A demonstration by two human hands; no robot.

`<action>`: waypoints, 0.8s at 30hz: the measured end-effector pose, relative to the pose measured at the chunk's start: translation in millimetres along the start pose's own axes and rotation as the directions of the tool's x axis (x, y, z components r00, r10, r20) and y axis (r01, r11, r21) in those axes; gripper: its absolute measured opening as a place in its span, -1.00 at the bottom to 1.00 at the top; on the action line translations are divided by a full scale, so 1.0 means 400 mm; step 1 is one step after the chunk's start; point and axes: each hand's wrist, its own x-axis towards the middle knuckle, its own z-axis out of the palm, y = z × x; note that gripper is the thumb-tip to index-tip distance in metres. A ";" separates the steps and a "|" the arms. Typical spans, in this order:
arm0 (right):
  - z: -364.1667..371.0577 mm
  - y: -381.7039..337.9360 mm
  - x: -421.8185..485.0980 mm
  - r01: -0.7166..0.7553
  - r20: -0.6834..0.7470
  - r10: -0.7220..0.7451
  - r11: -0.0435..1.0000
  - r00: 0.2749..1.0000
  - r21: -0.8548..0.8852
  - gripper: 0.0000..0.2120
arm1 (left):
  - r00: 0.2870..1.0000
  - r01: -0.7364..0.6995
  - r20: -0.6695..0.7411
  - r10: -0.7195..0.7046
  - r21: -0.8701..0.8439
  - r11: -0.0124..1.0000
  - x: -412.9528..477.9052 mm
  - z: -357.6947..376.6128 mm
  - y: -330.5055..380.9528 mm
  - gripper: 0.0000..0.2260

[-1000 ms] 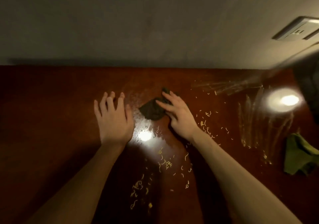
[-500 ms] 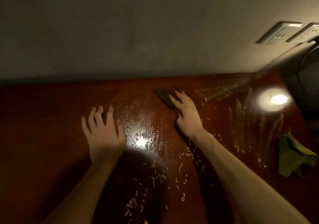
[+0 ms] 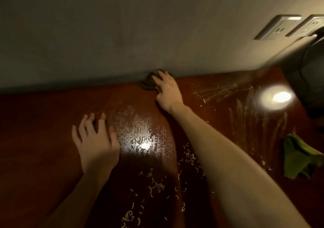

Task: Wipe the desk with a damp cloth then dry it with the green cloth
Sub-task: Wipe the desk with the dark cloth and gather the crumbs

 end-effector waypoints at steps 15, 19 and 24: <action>-0.014 0.037 -0.147 0.027 0.024 -0.026 0.999 0.999 -0.022 -0.28 | 0.922 -0.368 0.202 0.332 0.182 0.912 0.076 -0.005 0.041 -0.49; -0.064 0.103 -0.056 0.109 0.114 -0.106 0.994 0.988 -0.023 -0.38 | 0.896 -0.417 0.198 0.397 0.074 0.906 0.100 0.023 0.148 -0.59; -0.125 0.200 -0.008 0.142 0.195 -0.130 0.989 0.972 -0.051 -0.43 | 0.930 -0.317 0.185 0.319 -0.044 0.948 0.103 0.075 0.314 -0.51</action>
